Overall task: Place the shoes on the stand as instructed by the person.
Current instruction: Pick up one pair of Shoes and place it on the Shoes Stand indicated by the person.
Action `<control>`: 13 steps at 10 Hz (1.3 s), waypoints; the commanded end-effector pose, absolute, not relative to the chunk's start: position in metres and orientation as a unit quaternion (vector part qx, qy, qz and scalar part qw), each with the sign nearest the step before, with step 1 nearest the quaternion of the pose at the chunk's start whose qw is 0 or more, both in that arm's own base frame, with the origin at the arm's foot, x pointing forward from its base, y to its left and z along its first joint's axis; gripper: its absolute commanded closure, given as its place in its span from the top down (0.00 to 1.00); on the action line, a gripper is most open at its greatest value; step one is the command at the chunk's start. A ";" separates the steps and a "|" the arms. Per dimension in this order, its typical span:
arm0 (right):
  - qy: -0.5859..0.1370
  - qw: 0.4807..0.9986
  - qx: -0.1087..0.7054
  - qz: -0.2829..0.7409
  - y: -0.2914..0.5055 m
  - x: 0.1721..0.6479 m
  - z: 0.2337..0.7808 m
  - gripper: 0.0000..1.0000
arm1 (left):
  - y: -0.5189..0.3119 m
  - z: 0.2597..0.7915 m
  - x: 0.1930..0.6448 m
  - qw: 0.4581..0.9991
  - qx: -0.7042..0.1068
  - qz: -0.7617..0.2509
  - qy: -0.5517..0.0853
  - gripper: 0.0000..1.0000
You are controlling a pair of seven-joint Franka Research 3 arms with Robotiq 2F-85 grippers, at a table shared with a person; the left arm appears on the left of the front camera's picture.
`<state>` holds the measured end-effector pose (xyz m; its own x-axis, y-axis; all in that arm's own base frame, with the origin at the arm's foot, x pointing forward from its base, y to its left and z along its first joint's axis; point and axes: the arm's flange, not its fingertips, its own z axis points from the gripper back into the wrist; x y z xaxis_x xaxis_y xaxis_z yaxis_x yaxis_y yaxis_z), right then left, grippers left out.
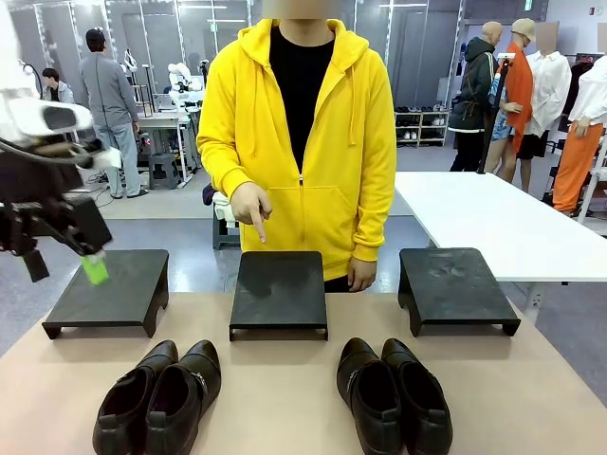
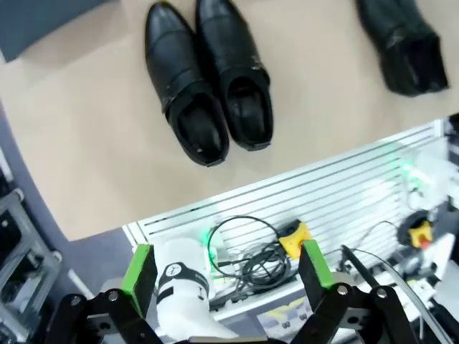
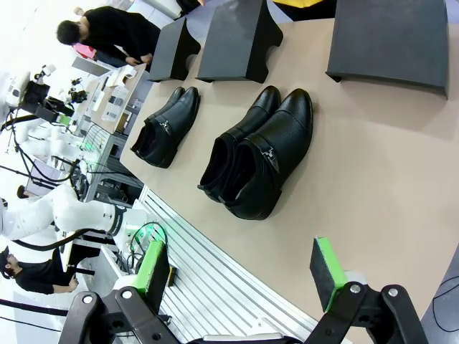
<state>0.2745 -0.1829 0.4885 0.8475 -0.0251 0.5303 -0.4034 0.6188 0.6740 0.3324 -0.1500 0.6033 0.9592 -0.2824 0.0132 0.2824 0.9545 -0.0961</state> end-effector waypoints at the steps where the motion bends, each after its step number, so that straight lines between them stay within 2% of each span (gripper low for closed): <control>1: -0.261 0.858 0.427 0.114 -0.183 0.274 0.489 1.00 | -0.168 0.593 0.343 0.995 0.004 -0.098 0.035 1.00; 2: -0.261 0.858 0.427 0.114 -0.183 0.274 0.489 1.00 | -0.173 0.577 0.343 0.996 -0.011 -0.077 0.050 1.00; 9: -0.261 0.858 0.427 0.114 -0.183 0.274 0.489 1.00 | -0.190 0.460 0.339 1.000 0.001 0.028 -0.004 1.00; 13: -0.261 0.858 0.427 0.114 -0.183 0.274 0.489 1.00 | -0.195 0.402 0.338 0.999 -0.029 0.008 -0.033 1.00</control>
